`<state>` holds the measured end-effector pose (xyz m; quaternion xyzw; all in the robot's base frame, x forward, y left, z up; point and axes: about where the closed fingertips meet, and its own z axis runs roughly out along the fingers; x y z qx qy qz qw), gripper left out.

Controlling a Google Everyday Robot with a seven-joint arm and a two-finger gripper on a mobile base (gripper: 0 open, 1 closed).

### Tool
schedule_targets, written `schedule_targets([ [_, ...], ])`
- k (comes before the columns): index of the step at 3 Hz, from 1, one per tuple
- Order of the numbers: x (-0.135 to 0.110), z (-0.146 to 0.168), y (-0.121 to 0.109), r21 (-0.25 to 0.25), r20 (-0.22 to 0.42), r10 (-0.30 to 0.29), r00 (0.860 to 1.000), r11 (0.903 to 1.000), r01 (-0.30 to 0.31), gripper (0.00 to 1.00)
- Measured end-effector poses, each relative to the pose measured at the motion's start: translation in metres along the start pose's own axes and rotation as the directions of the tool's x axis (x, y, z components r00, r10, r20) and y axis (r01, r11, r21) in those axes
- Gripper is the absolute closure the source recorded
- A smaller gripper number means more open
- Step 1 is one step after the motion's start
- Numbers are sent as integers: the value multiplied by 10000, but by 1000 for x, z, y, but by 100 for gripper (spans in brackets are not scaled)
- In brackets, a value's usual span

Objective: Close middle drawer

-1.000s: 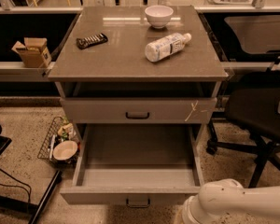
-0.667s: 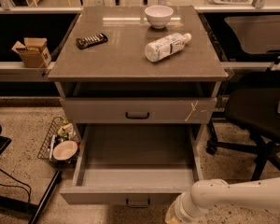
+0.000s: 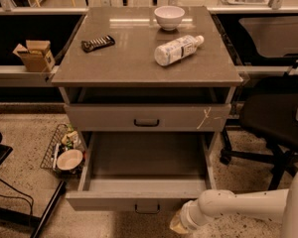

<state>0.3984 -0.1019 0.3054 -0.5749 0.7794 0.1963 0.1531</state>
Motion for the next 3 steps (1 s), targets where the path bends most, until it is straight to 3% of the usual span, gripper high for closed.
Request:
schedule_targets([
  [3,-41,-7,-78,1075,182,-369,9992,9936,348,100],
])
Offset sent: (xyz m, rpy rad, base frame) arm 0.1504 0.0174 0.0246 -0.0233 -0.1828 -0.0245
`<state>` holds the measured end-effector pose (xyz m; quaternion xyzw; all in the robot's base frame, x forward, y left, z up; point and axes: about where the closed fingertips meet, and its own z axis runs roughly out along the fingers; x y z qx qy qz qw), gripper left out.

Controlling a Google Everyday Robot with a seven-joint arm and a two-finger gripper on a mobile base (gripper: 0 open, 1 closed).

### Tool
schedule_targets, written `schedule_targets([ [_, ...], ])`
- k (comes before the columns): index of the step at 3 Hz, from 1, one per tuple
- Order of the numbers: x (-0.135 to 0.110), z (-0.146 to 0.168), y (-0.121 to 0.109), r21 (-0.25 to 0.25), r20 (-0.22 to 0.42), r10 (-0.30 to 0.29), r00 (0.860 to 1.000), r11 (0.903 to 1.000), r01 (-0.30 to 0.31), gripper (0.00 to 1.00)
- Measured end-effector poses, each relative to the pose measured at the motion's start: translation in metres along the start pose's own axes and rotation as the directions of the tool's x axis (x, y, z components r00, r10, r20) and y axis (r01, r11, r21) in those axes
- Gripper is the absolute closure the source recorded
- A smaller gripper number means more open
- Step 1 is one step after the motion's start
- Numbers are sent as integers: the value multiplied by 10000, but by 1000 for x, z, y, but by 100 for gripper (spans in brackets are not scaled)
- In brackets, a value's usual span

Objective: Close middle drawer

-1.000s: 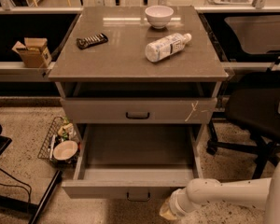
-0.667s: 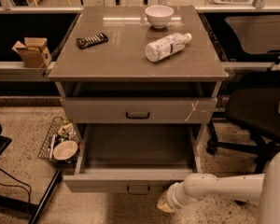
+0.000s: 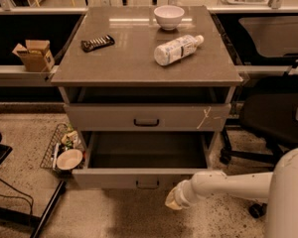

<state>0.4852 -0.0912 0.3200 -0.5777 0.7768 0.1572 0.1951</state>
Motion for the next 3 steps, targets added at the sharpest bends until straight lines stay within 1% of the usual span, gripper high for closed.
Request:
schedule_targets([
  [1,-28,-13,-50,664,-194,-274,9994,9974,286,100],
  [2,-28,-13,-49,664,-195,-274,9994,9974,287,100],
  [3,-57,-34,-99,1510,-424,-450,9981,9872,510,100],
])
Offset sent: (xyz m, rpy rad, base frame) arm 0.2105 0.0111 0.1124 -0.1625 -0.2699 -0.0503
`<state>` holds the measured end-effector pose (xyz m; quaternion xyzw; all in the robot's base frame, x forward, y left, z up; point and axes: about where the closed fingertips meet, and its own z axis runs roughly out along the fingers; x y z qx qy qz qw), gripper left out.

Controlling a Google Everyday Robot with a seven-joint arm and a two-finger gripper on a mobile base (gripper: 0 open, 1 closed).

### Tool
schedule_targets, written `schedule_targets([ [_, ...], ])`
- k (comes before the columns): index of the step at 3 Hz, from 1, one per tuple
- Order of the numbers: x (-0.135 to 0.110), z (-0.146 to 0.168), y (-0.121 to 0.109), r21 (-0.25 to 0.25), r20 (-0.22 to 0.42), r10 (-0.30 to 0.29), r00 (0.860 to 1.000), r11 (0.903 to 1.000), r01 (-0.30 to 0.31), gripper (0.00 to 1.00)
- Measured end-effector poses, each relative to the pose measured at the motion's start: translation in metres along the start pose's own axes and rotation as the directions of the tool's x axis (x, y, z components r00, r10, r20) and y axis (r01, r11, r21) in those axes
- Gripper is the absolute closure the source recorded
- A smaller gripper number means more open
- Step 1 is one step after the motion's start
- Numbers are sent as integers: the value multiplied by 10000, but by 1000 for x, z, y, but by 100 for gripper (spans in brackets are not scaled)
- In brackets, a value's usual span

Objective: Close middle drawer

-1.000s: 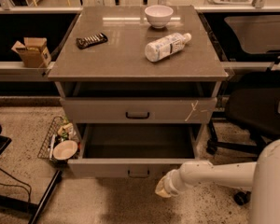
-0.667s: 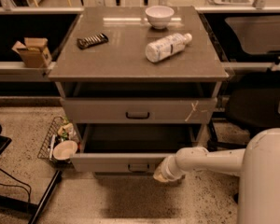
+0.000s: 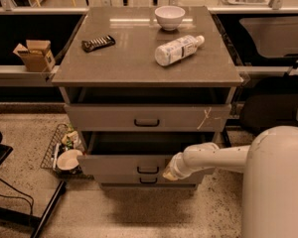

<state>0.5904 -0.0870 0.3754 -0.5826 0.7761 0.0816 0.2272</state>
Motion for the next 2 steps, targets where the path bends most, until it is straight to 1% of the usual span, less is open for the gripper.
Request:
schedule_targets([
  [1,-3,-3,-5,125,-31,-30,10000,9999,31,100],
  [2,-3,-3,-5,125,-31,-30,10000,9999,31,82],
])
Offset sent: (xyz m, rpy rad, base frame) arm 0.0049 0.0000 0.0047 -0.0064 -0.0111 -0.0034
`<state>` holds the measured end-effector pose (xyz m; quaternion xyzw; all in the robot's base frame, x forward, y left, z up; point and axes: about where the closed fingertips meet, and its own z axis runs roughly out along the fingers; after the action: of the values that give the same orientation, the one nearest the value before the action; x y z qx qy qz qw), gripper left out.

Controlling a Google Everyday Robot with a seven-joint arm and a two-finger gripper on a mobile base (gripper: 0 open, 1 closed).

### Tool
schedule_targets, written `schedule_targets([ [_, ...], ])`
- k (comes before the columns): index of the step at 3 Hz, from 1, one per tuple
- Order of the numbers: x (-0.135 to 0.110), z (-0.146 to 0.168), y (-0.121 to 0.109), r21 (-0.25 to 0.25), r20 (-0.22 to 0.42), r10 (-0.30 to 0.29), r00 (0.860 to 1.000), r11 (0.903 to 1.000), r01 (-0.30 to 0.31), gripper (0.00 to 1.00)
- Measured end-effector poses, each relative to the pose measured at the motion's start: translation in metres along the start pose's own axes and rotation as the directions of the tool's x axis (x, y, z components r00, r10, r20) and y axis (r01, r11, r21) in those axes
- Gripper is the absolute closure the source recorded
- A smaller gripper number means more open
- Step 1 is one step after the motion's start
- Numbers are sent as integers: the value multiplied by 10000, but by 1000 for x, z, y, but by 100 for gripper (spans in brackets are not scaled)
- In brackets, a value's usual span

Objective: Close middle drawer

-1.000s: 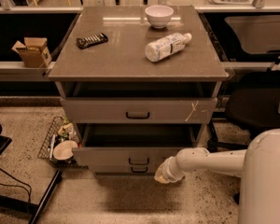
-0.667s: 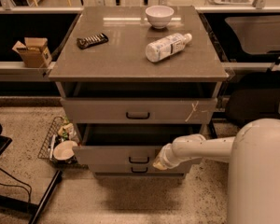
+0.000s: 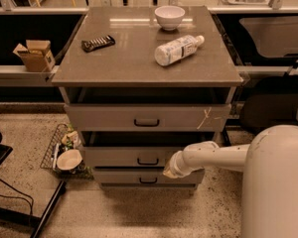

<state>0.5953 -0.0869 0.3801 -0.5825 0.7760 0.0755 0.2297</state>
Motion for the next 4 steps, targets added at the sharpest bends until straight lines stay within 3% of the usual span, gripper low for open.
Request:
schedule_targets([
  [3,0,0,0,-1,0,0,10000,10000,0,12],
  [4,0,0,0,-2,0,0,10000,10000,0,0],
])
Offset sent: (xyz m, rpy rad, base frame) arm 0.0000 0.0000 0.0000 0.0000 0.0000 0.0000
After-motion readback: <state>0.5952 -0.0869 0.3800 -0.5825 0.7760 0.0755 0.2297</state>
